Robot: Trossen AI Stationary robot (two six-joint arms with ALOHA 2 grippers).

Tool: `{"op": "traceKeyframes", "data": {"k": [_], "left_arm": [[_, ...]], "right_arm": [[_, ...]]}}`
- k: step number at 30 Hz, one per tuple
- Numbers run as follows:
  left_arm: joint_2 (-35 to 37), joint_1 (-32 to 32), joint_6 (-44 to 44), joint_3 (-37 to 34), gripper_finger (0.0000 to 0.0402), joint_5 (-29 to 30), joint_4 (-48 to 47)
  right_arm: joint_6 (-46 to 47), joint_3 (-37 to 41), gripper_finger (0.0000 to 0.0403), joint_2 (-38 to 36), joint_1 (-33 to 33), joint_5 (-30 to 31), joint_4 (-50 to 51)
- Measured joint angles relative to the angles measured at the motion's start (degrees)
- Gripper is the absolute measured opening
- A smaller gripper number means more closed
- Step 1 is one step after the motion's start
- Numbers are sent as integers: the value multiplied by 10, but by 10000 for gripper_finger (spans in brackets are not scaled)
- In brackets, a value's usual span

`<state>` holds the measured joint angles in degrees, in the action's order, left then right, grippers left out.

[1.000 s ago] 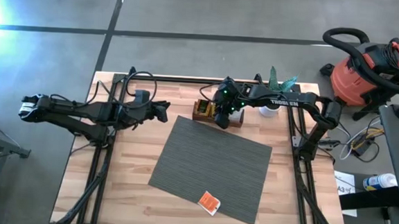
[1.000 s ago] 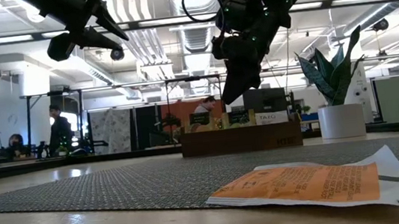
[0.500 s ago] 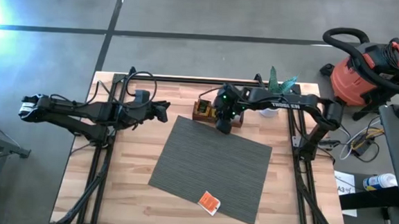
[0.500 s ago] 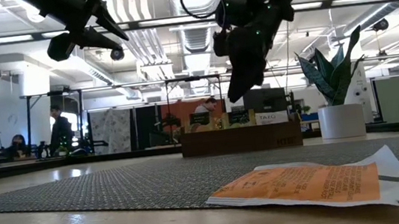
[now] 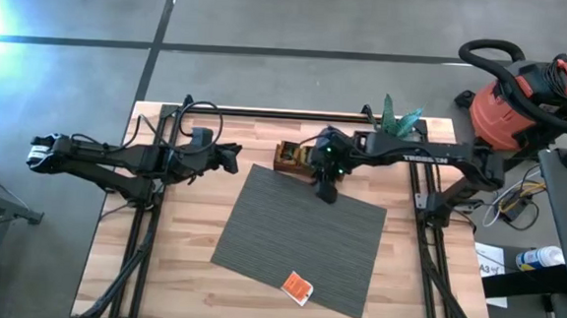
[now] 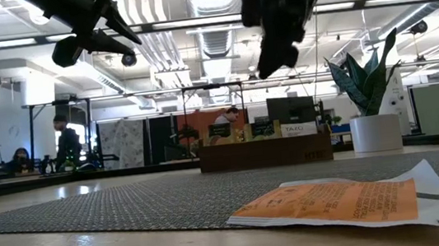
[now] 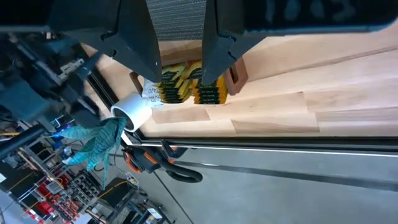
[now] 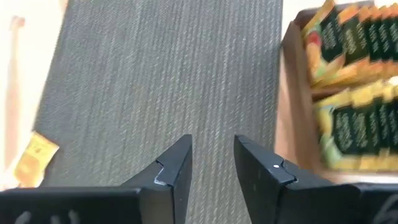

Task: Pick & Place Tea
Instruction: Put the white orange tea bag into the right section of the wooden organizer

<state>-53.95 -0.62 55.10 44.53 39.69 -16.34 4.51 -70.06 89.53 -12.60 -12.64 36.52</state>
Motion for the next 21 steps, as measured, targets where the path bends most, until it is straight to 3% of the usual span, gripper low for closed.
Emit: {"op": "traceKeyframes", "data": {"k": [6, 13, 16, 21], "left_arm": [[0, 0, 74, 0, 110, 0, 1], [0, -1, 143, 0, 110, -18, 7], [-13, -13, 167, 0, 110, -68, 68], [-82, -77, 93, 0, 110, -92, 271]], "right_arm": [[41, 12, 108, -47, 30, 2, 39], [116, 91, 109, -120, 72, 6, 38], [161, 140, 109, -164, 99, 7, 35], [254, 221, 109, -240, 151, 7, -3]]}}
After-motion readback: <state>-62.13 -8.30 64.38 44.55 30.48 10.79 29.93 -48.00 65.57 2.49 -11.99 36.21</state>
